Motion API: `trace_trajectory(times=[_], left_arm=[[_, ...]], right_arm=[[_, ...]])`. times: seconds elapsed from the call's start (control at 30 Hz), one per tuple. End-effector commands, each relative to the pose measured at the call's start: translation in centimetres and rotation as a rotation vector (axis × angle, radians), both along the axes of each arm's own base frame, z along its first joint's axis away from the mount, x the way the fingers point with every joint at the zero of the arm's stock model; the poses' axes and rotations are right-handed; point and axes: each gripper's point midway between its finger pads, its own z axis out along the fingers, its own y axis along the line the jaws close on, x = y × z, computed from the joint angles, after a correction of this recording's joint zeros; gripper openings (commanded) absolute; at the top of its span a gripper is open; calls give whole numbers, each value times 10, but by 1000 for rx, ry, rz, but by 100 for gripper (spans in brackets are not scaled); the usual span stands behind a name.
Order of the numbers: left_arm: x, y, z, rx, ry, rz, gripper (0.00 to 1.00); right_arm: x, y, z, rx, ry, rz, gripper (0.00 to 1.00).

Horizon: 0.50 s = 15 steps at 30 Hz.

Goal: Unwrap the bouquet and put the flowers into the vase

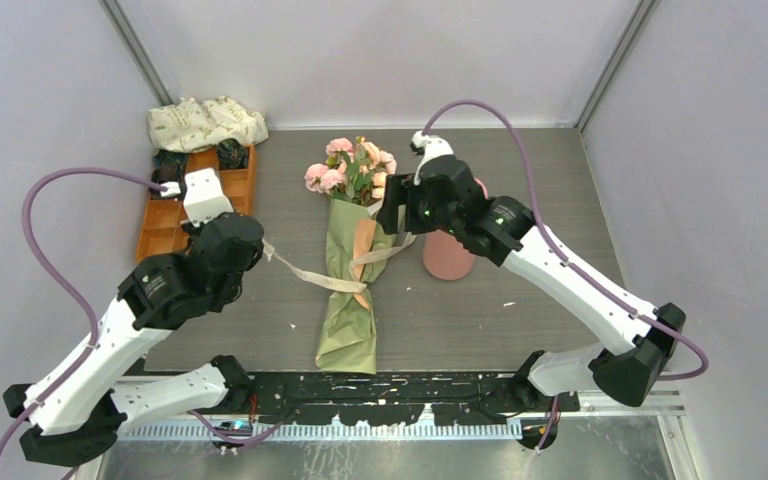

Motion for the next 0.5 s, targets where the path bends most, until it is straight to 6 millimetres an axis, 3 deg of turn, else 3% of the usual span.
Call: trace_trajectory(times=[0.0,0.13,0.27,0.47], left_arm=[[3,31,-22,53,34,139,19],[12,38,-44,18,102,149,22],[21,31,-71,-31,179,105,37],[26,-19,-96,-146,237,-129,51]], right_arm=[[-6,27,-2,27,-19,36,79],[-17,41,-33,9,36,64,79],[-29,51,-67,-17,94,80,78],[-39,57,-107,-57,152,85,77]])
